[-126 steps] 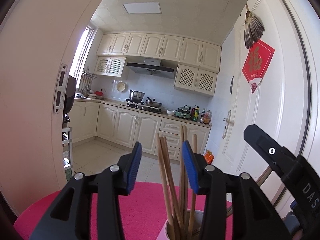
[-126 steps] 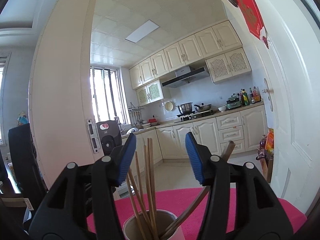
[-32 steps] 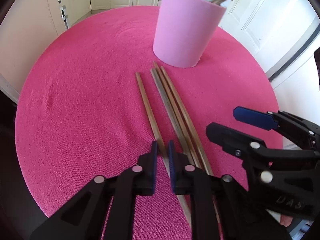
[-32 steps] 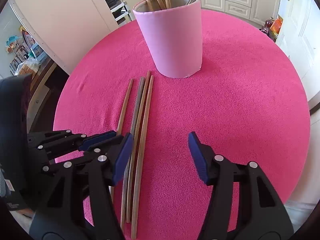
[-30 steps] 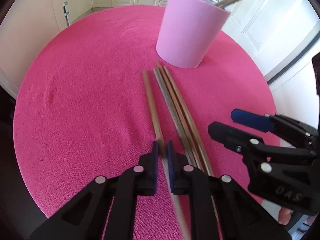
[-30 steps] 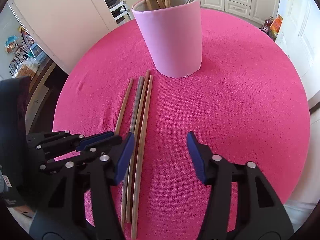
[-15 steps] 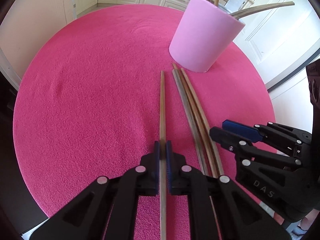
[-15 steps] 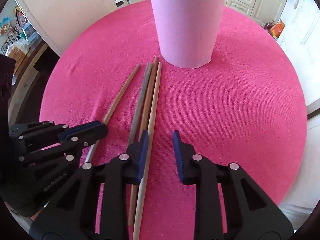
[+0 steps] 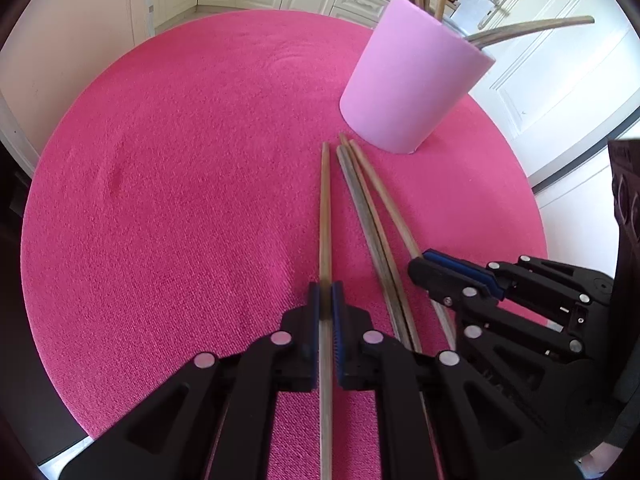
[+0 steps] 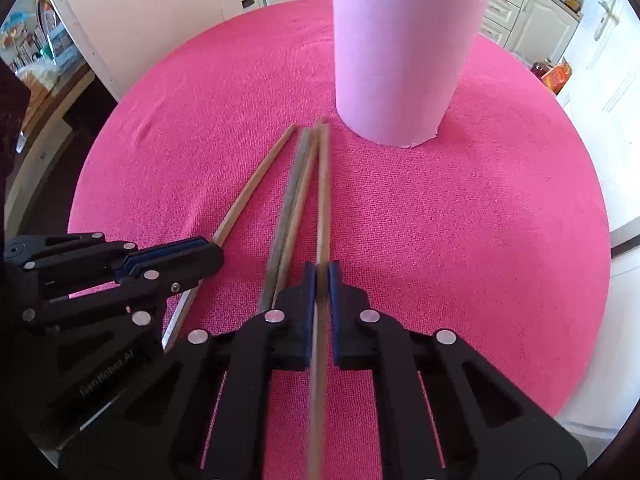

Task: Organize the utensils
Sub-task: 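Lift both held chopsticks upright over the pink cup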

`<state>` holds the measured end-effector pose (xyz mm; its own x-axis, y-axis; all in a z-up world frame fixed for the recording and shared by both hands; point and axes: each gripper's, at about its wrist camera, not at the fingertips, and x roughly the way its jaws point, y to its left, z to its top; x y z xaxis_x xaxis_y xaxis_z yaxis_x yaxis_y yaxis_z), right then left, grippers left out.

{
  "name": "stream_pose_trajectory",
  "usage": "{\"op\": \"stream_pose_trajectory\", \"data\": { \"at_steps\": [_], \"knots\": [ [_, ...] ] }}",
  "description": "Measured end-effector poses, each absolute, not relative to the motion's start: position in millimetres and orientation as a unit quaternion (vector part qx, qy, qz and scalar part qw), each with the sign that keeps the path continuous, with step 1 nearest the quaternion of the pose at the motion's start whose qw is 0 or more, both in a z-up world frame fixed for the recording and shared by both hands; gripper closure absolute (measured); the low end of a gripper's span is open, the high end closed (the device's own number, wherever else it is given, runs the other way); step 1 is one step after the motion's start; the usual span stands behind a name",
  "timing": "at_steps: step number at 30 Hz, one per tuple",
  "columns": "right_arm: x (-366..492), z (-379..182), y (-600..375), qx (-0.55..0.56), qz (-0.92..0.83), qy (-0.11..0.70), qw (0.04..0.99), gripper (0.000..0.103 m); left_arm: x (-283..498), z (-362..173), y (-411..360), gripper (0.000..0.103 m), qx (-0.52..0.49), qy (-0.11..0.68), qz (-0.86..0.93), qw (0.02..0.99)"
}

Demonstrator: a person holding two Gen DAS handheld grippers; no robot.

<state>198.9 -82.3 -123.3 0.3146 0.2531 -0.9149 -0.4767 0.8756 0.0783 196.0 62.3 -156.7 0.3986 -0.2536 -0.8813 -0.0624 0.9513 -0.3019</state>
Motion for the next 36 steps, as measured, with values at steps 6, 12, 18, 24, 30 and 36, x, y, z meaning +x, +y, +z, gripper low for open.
{"op": "stream_pose_trajectory", "data": {
  "at_steps": [6, 12, 18, 24, 30, 36],
  "knots": [
    [193.0, -103.2, -111.1, -0.056, 0.262, 0.506, 0.82, 0.096, 186.0, -143.6, 69.8, 0.096, -0.154, 0.522, -0.063, 0.837],
    [181.1, -77.3, -134.8, -0.007, 0.298, 0.453, 0.84, 0.096, 172.8, -108.8, 66.3, 0.096, -0.14, 0.462, -0.069, 0.873],
    [180.1, -51.3, -141.0, 0.036, 0.318, 0.395, 0.861, 0.097, 164.0, -71.1, 51.1, 0.096, -0.111, 0.378, -0.077, 0.916],
    [182.7, -33.0, -147.7, 0.071, 0.331, 0.351, 0.873, 0.097, 165.2, -45.0, 34.0, 0.096, -0.064, 0.286, -0.065, 0.954],
    [184.3, -11.2, -156.6, 0.099, 0.315, 0.277, 0.902, 0.097, 172.2, -26.6, 21.2, 0.096, -0.048, 0.2, -0.073, 0.976],
    [192.4, 3.2, -167.5, 0.133, 0.305, 0.196, 0.922, 0.097, 181.3, -13.0, 19.4, 0.096, -0.064, 0.128, -0.095, 0.985]
  ]
}}
